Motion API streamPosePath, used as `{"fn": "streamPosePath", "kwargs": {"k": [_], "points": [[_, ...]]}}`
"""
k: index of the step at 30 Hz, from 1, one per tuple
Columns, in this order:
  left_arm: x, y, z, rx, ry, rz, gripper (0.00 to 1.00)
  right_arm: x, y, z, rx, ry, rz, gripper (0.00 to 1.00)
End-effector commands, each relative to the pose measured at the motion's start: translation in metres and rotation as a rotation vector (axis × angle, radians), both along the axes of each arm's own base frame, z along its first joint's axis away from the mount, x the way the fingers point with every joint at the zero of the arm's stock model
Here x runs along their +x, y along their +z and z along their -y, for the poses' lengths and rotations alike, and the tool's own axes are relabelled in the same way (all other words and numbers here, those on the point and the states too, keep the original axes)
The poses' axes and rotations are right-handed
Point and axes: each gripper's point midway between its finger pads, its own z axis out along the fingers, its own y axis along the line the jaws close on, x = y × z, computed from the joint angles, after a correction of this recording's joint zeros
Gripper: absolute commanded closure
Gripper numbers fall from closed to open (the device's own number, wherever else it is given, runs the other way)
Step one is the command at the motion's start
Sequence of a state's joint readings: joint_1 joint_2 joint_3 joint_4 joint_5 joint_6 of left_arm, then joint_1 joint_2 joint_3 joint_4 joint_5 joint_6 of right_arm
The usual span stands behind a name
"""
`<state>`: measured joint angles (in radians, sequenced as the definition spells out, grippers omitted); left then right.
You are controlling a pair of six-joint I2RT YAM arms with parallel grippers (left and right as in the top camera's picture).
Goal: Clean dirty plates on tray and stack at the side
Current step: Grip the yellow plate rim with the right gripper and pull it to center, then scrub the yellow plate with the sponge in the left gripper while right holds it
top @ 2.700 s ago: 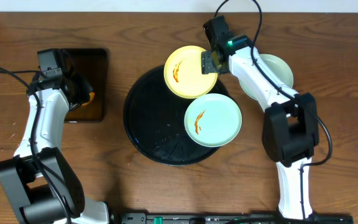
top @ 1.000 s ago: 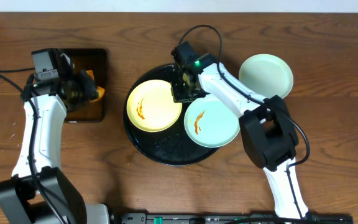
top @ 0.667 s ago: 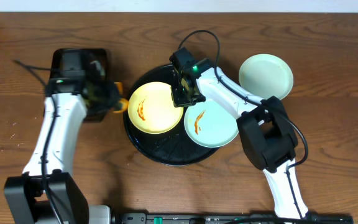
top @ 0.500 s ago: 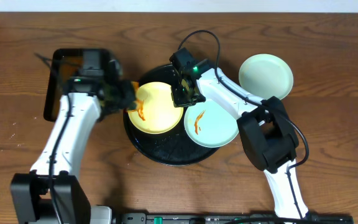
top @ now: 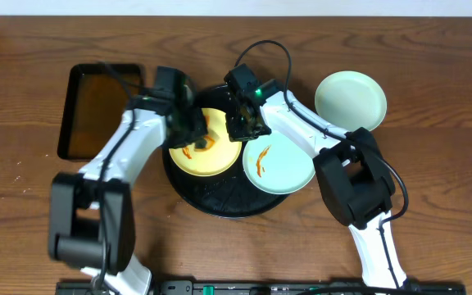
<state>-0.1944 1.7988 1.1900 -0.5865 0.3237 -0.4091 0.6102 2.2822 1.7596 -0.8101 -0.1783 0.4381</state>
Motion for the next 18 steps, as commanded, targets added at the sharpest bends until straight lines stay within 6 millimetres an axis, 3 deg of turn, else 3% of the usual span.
{"fn": "streamPosePath", "kwargs": {"k": [1, 9, 13, 18], "points": [[-0.002, -0.02, 0.009, -0.01, 0.042, -0.064, 0.92, -0.007, -0.005, 0.003, -0.037, 0.008, 0.002, 0.99], [-0.008, -0.056, 0.002, 0.034, 0.077, -0.15, 0.92, -0.006, -0.005, 0.003, -0.036, 0.008, 0.004, 0.99], [-0.012, -0.072, -0.043, 0.294, 0.105, -0.154, 0.92, -0.007, -0.005, 0.003, -0.037, 0.008, 0.003, 0.99], [-0.014, -0.065, -0.087, 0.543, 0.143, -0.129, 0.92, -0.007, -0.005, 0.003, -0.037, 0.008, 0.003, 0.99]]}}
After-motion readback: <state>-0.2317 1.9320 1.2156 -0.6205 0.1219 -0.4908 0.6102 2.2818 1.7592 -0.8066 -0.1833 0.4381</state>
